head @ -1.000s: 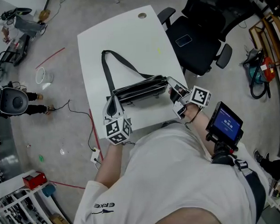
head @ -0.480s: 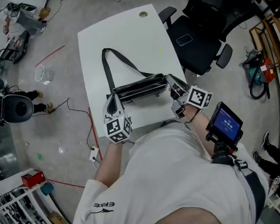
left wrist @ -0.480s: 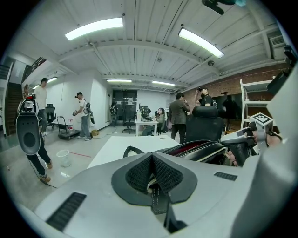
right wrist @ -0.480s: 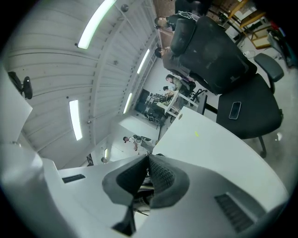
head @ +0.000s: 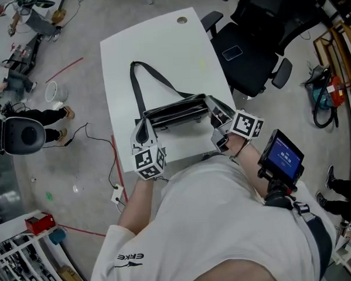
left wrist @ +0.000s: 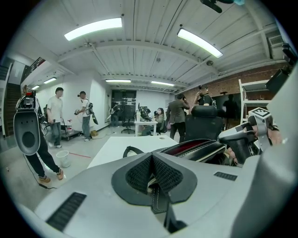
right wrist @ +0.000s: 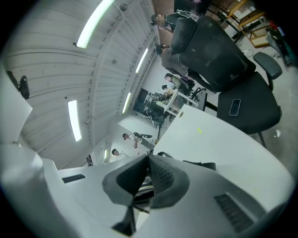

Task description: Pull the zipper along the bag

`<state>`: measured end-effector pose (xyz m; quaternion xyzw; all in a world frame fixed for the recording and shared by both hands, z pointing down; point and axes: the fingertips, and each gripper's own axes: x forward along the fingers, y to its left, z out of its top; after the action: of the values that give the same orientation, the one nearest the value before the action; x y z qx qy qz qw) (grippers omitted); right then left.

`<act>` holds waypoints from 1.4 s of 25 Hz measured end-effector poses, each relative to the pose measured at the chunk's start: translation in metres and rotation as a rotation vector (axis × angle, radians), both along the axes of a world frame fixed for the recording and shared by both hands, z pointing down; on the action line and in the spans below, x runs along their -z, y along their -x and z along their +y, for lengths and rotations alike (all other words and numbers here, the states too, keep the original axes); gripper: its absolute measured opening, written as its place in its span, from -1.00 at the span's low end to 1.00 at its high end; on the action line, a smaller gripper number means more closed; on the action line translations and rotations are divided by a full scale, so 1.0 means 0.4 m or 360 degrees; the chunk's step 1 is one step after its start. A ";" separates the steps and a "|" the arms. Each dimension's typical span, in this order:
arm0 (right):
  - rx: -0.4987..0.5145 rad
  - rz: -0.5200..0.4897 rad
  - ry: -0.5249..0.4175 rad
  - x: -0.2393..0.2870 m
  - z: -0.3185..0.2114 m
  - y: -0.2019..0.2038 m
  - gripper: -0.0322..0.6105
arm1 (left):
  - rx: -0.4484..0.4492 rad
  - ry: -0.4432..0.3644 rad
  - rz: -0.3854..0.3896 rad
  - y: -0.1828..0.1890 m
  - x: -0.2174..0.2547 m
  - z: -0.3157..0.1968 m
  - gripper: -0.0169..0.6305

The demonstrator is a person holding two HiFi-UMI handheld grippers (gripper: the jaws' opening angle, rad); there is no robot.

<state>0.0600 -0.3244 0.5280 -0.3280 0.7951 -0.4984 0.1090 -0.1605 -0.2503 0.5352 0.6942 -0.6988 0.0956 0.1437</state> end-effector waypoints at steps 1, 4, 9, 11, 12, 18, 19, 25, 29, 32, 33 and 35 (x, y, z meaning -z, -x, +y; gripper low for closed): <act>0.0005 -0.0006 -0.0001 0.005 0.003 0.004 -0.86 | 0.0000 -0.0002 0.0003 0.000 0.001 0.002 -0.94; 0.0024 -0.0016 -0.0015 0.021 0.011 0.019 -0.86 | 0.0004 -0.0011 0.0005 0.001 0.005 0.008 -0.94; 0.0067 0.0010 -0.0055 0.038 0.026 0.042 -0.86 | 0.0021 -0.0030 0.0006 0.005 0.007 0.019 -0.94; 0.0075 0.0025 -0.0070 0.044 0.028 0.045 -0.86 | 0.0025 -0.0044 0.0007 0.005 0.011 0.019 -0.94; 0.0076 0.0035 -0.0078 0.047 0.028 0.046 -0.86 | 0.0026 -0.0049 0.0008 0.005 0.013 0.018 -0.94; 0.0062 0.0068 -0.0087 0.066 0.030 0.075 -0.86 | -0.0020 -0.0054 0.0028 0.004 0.013 0.010 -0.94; 0.0058 0.0074 -0.0094 0.068 0.028 0.079 -0.86 | -0.0036 -0.0058 0.0035 -0.002 0.012 0.006 -0.94; -0.0029 0.0132 -0.0110 0.080 0.027 0.108 -0.86 | -0.0186 -0.0055 0.0061 -0.015 0.009 -0.005 -0.94; -0.0077 0.0179 -0.0131 0.096 0.038 0.157 -0.86 | -0.0269 -0.0060 0.0078 0.015 0.014 -0.004 -0.94; -0.0092 0.0214 -0.0143 0.099 0.050 0.189 -0.86 | -0.0321 -0.0062 0.0092 0.033 0.013 0.003 -0.94; -0.0091 0.0225 -0.0140 0.094 0.054 0.195 -0.86 | -0.0339 -0.0062 0.0096 0.031 0.012 0.003 -0.94; -0.0085 0.0248 -0.0133 0.083 0.062 0.204 -0.86 | -0.0372 -0.0064 0.0105 0.024 0.011 0.001 -0.94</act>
<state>-0.0215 -0.2998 0.4949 -0.3819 0.8122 -0.4348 0.0736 -0.1700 -0.2498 0.5310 0.7763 -0.6099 0.0748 0.1405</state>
